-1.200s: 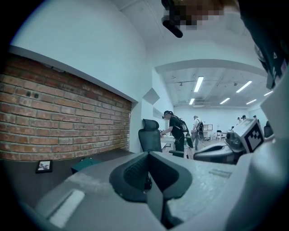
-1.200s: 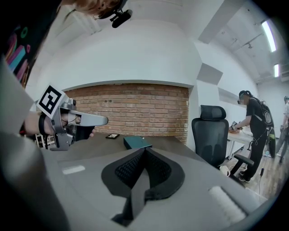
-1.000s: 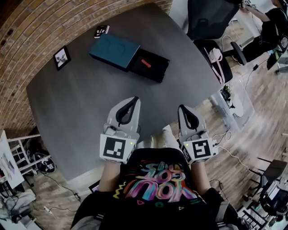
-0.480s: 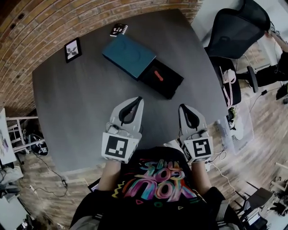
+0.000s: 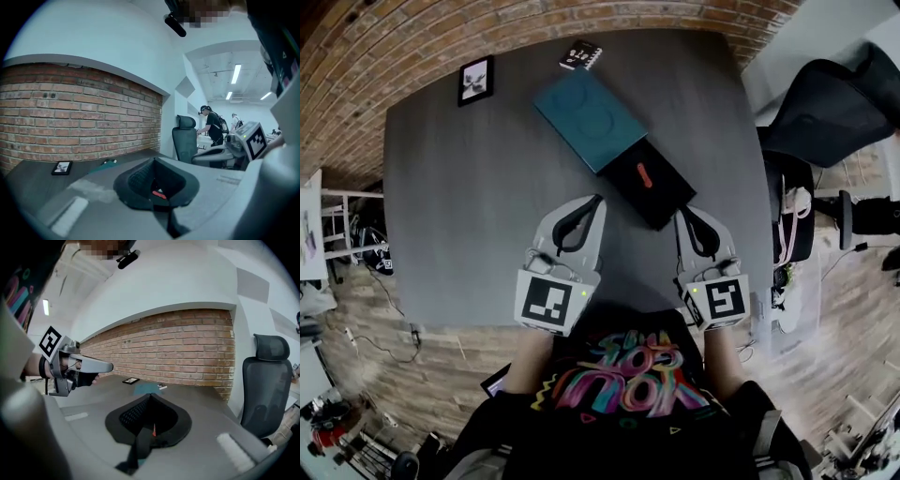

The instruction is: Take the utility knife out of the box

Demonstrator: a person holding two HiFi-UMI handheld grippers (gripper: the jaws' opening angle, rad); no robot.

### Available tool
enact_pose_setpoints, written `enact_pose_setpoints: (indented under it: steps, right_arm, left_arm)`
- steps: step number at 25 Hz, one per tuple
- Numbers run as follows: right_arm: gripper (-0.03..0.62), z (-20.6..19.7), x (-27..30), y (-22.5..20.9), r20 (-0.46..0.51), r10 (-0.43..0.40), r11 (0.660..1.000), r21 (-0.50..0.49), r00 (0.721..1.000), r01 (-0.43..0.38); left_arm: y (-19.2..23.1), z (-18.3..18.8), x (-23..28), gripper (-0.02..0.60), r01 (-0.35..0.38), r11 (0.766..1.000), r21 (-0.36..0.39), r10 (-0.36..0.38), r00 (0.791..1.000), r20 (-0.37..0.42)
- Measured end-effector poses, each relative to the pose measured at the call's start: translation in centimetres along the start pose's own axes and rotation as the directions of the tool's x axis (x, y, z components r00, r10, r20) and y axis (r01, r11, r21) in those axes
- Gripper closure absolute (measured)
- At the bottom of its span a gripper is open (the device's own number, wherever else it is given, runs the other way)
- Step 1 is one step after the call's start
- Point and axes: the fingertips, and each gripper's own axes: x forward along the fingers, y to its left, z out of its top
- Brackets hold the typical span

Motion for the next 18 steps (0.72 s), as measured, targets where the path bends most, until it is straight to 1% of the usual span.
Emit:
enact_pose_setpoints:
  steps: [3, 6, 8, 13, 18]
  right_arm:
    - [0.595, -0.1, 0.8, -0.6, 0.007, 0.043, 0.999, -0.003, 0.999, -0.043]
    - [0.595, -0.6, 1.1, -0.9, -0.033, 0.067, 0.998, -0.004, 0.997, -0.067]
    - [0.595, -0.7, 1.1, -0.9, -0.039, 0.071, 0.997, -0.005, 0.997, -0.071]
    - [0.595, 0.1, 0.6, -0.9, 0.035, 0.045, 0.999, -0.004, 0.998, -0.045]
    - [0.595, 0.3, -0.9, -0.9, 0.045, -0.009, 1.0, 0.014, 0.999, 0.009]
  left_arm:
    - [0.1, 0.0, 0.3, 0.581, -0.038, 0.999, -0.01, 0.038, 0.999, 0.0]
    - [0.4, 0.0, 0.2, 0.58, -0.068, 0.998, -0.016, 0.068, 0.998, -0.002]
    - [0.5, 0.1, 0.0, 0.58, -0.074, 0.997, -0.014, 0.074, 0.997, -0.001]
    - [0.2, -0.5, -0.2, 0.581, -0.057, 0.998, -0.019, 0.057, 0.998, -0.006]
    - [-0.4, -0.7, 0.4, 0.581, -0.013, 1.0, -0.001, 0.013, 1.0, -0.008]
